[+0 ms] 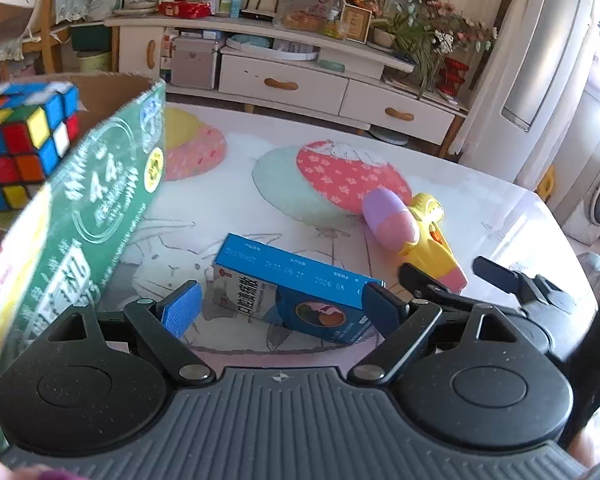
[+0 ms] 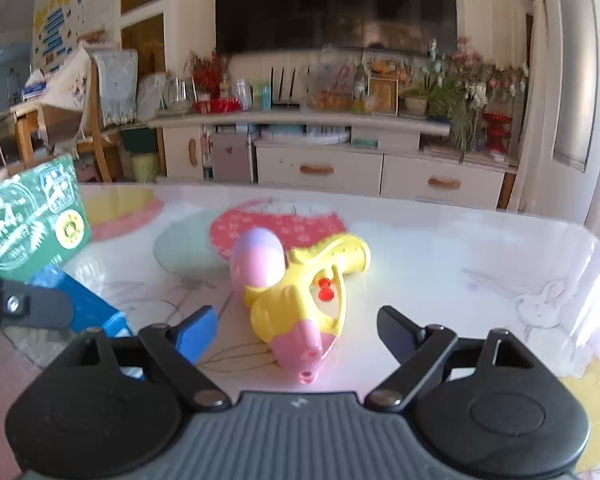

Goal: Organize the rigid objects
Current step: 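Grasp the blue box with the left tool while the right grasps the yellow toy water gun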

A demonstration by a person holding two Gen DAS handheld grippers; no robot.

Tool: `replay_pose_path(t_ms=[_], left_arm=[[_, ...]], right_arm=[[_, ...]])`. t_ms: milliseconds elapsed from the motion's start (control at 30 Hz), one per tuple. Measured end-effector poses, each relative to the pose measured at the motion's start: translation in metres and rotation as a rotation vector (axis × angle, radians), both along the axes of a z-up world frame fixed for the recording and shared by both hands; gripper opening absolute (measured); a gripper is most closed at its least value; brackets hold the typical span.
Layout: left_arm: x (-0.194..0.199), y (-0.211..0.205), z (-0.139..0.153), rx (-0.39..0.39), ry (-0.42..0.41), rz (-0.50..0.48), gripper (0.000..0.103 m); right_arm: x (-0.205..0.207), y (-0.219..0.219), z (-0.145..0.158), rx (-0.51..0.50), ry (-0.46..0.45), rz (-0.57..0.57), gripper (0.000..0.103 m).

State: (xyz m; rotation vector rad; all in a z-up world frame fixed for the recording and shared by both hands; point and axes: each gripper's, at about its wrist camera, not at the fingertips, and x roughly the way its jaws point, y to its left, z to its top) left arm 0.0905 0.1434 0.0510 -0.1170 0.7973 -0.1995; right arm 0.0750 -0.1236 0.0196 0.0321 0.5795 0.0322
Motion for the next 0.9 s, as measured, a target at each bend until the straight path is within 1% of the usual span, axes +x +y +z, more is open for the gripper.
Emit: replay_pose_path(t_ms=[100, 267, 467, 533, 600, 667, 733, 800, 900], left_arm=[[0.002, -0.003, -0.006, -0.026, -0.002, -0.013, 0.103], [0.006, -0.008, -0.009, -0.034, -0.036, -0.015, 0.103], [0.007, -0.006, -0.012, -0.055, -0.06, -0.042, 0.103], [0.005, -0.007, -0.011, -0.041, -0.078, -0.066, 0.103], [0.004, -0.01, -0.009, -0.003, -0.099, -0.084, 0.103], [0.005, -0.008, -0.008, 0.025, -0.101, -0.076, 0.103], [0.006, -0.004, -0.007, 0.029, -0.082, -0.063, 0.103], [0.009, 0.001, -0.005, 0.015, -0.036, -0.031, 0.103], [0.01, 0.006, -0.004, -0.061, 0.051, 0.016, 0.103]], right_arm=[[0.007, -0.003, -0.001, 0.016, 0.008, 0.007, 0.094], [0.014, -0.008, -0.004, 0.025, 0.036, 0.003, 0.096], [0.019, -0.017, -0.005, 0.067, 0.064, 0.007, 0.098], [0.02, -0.017, -0.005, 0.068, 0.066, 0.007, 0.098], [0.02, -0.017, -0.005, 0.073, 0.067, 0.006, 0.098], [0.019, -0.018, -0.005, 0.078, 0.065, 0.002, 0.099], [0.02, -0.02, -0.004, 0.08, 0.067, 0.0, 0.099], [0.02, -0.019, -0.004, 0.077, 0.069, -0.002, 0.099], [0.022, -0.017, -0.004, 0.064, 0.07, -0.003, 0.1]])
